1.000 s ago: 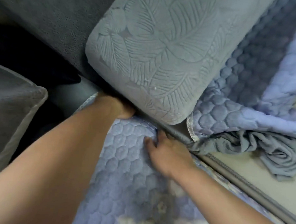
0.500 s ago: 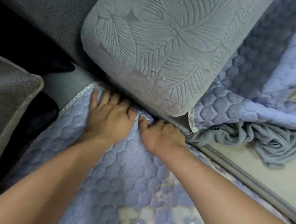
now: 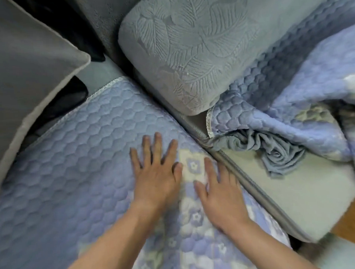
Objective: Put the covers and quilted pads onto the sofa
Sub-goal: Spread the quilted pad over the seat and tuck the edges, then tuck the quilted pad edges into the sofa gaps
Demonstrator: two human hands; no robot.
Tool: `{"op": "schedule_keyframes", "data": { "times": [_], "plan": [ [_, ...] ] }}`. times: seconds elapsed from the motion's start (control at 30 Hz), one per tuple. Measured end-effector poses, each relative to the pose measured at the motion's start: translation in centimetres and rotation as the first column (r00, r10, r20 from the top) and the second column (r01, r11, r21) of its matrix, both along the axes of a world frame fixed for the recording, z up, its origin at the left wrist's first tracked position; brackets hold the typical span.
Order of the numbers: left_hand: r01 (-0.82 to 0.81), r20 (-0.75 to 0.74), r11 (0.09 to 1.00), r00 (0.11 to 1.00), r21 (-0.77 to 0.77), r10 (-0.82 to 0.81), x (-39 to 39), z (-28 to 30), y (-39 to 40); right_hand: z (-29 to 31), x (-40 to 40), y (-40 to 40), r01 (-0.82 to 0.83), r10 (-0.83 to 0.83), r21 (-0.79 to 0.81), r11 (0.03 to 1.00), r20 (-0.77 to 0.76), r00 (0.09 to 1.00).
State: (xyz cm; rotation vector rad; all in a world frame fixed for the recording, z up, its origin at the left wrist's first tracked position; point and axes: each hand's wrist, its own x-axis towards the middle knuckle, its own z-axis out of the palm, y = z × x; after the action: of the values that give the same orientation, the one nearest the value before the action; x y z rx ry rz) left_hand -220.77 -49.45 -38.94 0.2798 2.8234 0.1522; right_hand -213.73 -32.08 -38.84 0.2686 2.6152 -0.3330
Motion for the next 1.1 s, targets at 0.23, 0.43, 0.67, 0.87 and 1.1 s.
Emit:
{"op": "schedule_keyframes", "data": {
  "times": [0.23,0.43,0.67,0.87,1.1],
  "plan": [
    [0.039,0.105,0.998,0.994,-0.054,-0.033,19.7,0.9,-4.4,1.3,1.2,4.4,0.094,-0.099,0.032,0.995,0.227,0.969],
    [-0.438,0.297,0.89,0.839,-0.127,0.455,20.9,3.6,0.7,4.6,4.2,-1.2,-0.51,0.512,0.051,0.859,-0.12,0.851],
    [-0.679,0.767,0.731,0.428,-0.076,0.478,32.2,9.5,4.1,9.5,12.0,2.7,-0.805,0.626,0.185,0.563,0.541,0.562],
    [-0.965,0.718,0.247,0.111,-0.087,0.687,42.8,19.3,0.0,20.0,12.9,-5.5,-0.915,0.762,-0.008,0.404,0.556,0.332],
    [-0.97,0.559,-0.185,-0.066,0.16,0.826,58.6,27.8,-5.4,28.4,28.3,-19.5,-0.982,0.939,-0.11,0.155,0.325,0.112]
  ]
}}
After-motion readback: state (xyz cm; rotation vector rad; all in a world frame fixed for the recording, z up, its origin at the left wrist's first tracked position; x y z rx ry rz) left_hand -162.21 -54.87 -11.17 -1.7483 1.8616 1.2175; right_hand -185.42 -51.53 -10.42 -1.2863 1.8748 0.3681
